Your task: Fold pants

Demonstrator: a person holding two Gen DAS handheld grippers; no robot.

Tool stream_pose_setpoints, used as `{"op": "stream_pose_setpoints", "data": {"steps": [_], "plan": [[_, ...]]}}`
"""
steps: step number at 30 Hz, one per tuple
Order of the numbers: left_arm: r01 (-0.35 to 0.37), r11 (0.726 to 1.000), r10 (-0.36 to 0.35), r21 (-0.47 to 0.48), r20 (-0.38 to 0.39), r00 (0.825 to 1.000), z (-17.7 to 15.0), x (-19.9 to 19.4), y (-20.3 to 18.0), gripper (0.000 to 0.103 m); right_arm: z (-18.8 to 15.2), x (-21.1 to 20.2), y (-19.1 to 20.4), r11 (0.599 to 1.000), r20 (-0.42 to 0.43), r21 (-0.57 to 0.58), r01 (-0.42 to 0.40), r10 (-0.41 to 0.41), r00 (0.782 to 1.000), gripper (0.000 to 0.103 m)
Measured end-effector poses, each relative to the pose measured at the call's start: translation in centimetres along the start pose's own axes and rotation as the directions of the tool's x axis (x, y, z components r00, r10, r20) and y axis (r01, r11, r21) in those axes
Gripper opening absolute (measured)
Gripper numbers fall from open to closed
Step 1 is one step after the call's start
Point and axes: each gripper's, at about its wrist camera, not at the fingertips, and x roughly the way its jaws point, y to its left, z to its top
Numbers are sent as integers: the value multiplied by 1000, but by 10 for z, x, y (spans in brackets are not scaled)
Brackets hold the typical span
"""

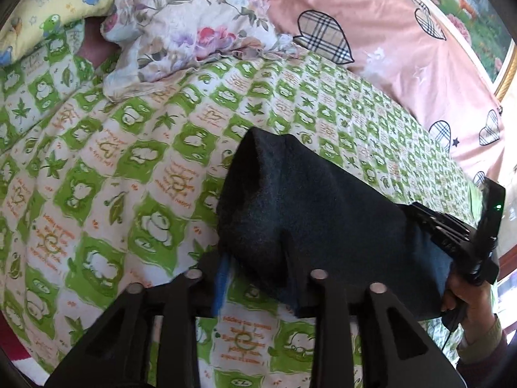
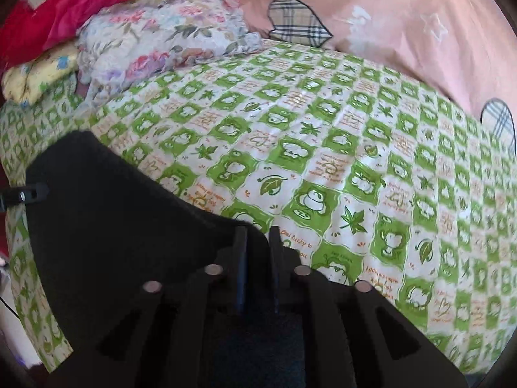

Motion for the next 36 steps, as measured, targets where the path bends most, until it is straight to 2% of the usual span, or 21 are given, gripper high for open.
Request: {"op": "stream_pose_setpoints", "data": {"steps": [2, 5, 9, 13, 20, 26, 31, 33, 36], "plan": [[-10, 1000, 10, -8, 20, 1000, 1, -9, 3, 41, 0, -8, -5, 1000, 11, 30, -5, 5, 1000, 22], [-40, 999, 41, -17, 65, 997, 5, -28, 5, 41, -4, -33, -16, 996, 48, 84, -22, 18, 999, 25], [-25, 999, 27, -22, 107, 994, 12, -51, 1, 44, -16, -65, -31, 987, 98, 156, -29, 14, 995, 38], [5, 1000, -6, 14, 105, 994, 15, -54, -18, 46, -41, -96, -48, 971, 129, 237, -40, 10, 992, 40], [91, 986, -97, 140, 34, 995, 5, -34, -80, 49, -94, -140, -83, 926, 133, 376, 1, -55, 990, 46], [184, 949, -180, 255, -41, 983, -4, -18, -142, 54, -133, -177, -109, 886, 143, 460, 56, -136, 980, 47], [252, 895, -229, 368, -106, 968, -15, -4, -202, 56, -164, -202, -130, 836, 143, 541, 93, -201, 969, 51], [284, 875, -249, 392, -138, 959, -19, 1, -220, 57, -178, -210, -138, 811, 138, 574, 114, -233, 963, 58], [325, 843, -271, 429, -184, 945, -26, 9, -250, 58, -193, -221, -147, 783, 136, 609, 125, -258, 957, 59]]}}
